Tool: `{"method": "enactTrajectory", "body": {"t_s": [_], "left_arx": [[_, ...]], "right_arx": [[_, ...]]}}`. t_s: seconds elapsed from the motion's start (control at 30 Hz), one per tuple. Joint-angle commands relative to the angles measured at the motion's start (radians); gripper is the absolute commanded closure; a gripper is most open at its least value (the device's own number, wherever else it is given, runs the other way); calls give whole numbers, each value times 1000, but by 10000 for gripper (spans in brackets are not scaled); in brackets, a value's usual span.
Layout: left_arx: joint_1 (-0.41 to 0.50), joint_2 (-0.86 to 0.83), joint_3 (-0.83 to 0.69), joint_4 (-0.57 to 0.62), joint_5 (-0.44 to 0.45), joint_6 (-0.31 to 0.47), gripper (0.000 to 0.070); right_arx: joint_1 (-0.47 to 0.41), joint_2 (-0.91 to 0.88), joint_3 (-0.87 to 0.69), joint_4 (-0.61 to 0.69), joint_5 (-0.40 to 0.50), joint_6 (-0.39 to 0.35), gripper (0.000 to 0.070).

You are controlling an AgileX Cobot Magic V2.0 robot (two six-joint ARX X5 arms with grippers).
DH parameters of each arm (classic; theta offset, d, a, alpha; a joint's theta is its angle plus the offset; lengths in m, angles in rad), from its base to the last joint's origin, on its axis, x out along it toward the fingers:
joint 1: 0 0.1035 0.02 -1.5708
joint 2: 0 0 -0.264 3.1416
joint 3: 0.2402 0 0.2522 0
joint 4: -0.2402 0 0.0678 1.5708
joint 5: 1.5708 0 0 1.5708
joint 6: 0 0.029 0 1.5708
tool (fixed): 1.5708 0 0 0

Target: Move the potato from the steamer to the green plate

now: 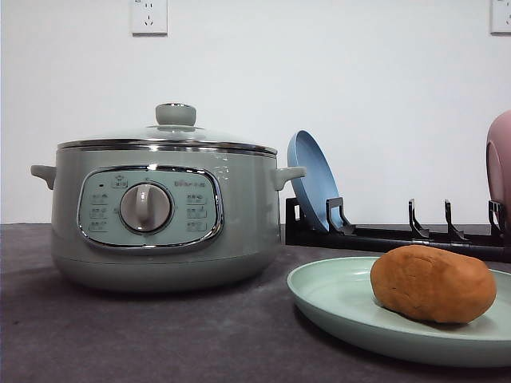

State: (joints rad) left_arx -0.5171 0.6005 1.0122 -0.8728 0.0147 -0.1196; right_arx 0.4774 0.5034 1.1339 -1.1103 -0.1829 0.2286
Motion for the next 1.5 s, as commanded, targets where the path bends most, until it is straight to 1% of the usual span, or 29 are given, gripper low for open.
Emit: {"method": "enactTrajectory", "body": {"t_s": [0.0,0.13,0.23,0.3,0.4,0.53,0.67,0.77,0.87,1.13,1.2,1.47], "left_arx": [[71,-20,-33,49,1,-2,675],[265,-125,-225,281,0,3,675],[372,-229,-398,448,0,3,675],[419,-298,-506,515,0,3,675],[457,-385,-630,536,0,3,675],[477,-466,-771,574,0,5,675],[481,-513,-888,650,0,-5,675],[481,-537,-954,726,0,-5,675],[480,-561,-998,761,0,-5,675],[457,-598,-1001,706,0,36,675],[457,-598,-1001,684,0,37,675],[457,-597,-1000,686,0,36,675]], "right_arx": [[5,2,13,10,1,-5,686],[5,2,13,11,0,-5,686],[5,2,13,10,1,-5,686],[5,2,13,11,1,-5,686],[5,2,13,10,0,-5,686],[5,2,13,11,0,-5,686],[5,2,13,11,1,-5,686],[5,2,13,11,0,-5,686],[5,2,13,11,0,-5,686],[5,2,13,11,0,-5,686],[5,2,13,11,1,-5,686],[5,2,13,11,1,-5,686]]}}
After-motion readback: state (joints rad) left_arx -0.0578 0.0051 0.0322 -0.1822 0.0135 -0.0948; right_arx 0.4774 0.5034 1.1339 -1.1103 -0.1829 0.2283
